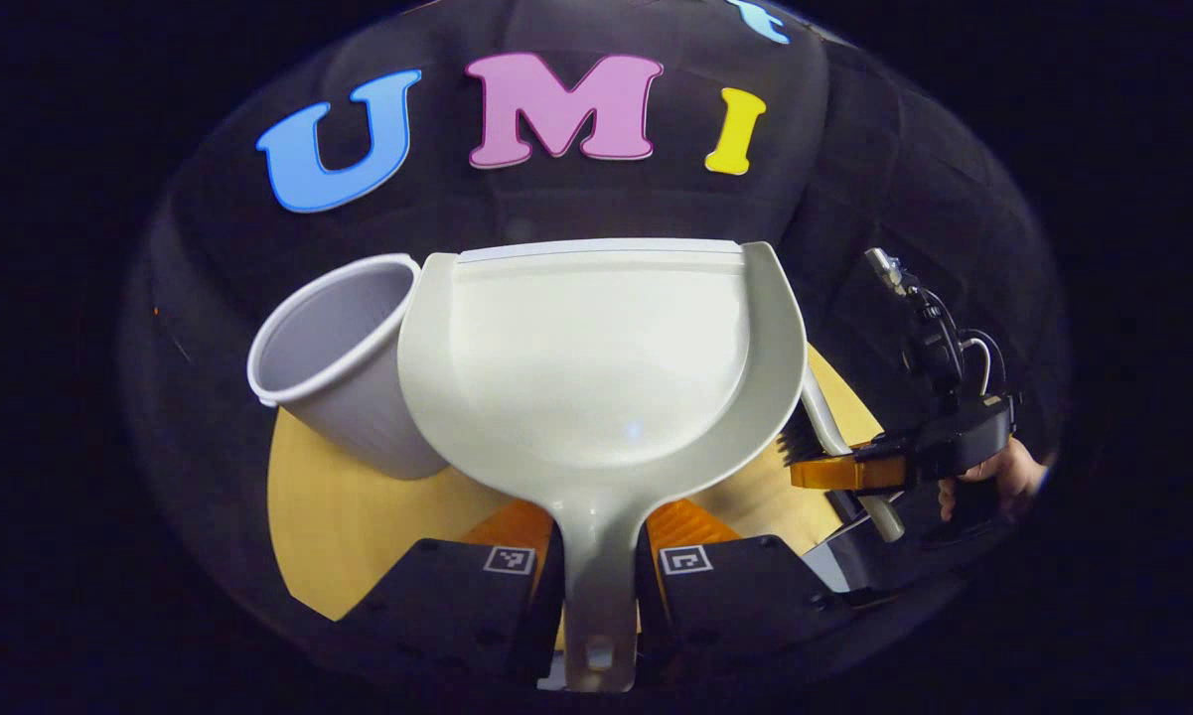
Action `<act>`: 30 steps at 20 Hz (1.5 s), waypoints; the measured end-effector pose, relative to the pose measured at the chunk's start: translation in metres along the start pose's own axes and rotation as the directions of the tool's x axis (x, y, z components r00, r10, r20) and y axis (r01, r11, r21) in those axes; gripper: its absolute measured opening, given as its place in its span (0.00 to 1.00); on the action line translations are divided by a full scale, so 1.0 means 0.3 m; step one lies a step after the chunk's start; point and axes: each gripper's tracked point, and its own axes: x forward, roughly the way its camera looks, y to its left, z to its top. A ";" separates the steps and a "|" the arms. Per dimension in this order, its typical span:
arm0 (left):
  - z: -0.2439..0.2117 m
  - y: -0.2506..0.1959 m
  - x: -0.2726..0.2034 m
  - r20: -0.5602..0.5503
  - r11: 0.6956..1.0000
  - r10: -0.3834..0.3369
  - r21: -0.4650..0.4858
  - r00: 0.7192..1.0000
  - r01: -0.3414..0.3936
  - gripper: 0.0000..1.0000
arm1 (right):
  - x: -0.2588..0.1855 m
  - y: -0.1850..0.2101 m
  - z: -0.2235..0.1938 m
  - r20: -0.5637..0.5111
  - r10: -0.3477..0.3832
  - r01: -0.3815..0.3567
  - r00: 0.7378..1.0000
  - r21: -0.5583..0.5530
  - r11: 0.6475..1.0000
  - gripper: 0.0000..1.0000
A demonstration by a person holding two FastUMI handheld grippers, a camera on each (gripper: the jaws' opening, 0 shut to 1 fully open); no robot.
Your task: Pick up the small broom and dustpan from the desktop, sweep the trash into the dustpan with the broom, and then empty the trash into the garbage bin.
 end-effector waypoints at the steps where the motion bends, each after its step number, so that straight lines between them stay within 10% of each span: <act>1: -0.049 -0.013 0.056 -0.039 0.999 -0.014 -0.046 0.999 0.012 0.29 | 0.022 -0.006 -0.007 -0.009 -0.008 0.008 1.000 -0.003 1.000 0.28; 11: -0.317 0.052 0.443 -0.349 0.965 0.055 -0.222 0.935 -0.139 0.30 | 0.359 -0.004 -0.043 -0.191 -0.076 0.054 0.979 -0.118 0.992 0.28; 25: -0.320 0.064 0.451 -0.438 0.957 0.060 -0.231 0.897 -0.176 0.30 | 0.464 0.059 -0.013 -0.274 -0.104 0.067 0.956 -0.142 0.988 0.29; 29: -0.302 0.035 0.442 -0.412 0.957 0.013 -0.260 0.911 -0.131 0.35 | 0.415 0.081 0.009 -0.245 -0.074 0.046 0.967 -0.119 0.992 0.64; 30: -0.295 0.038 0.424 -0.403 0.958 0.023 -0.254 0.915 -0.137 0.56 | 0.396 0.076 0.018 -0.227 -0.078 0.050 0.971 -0.128 0.991 0.73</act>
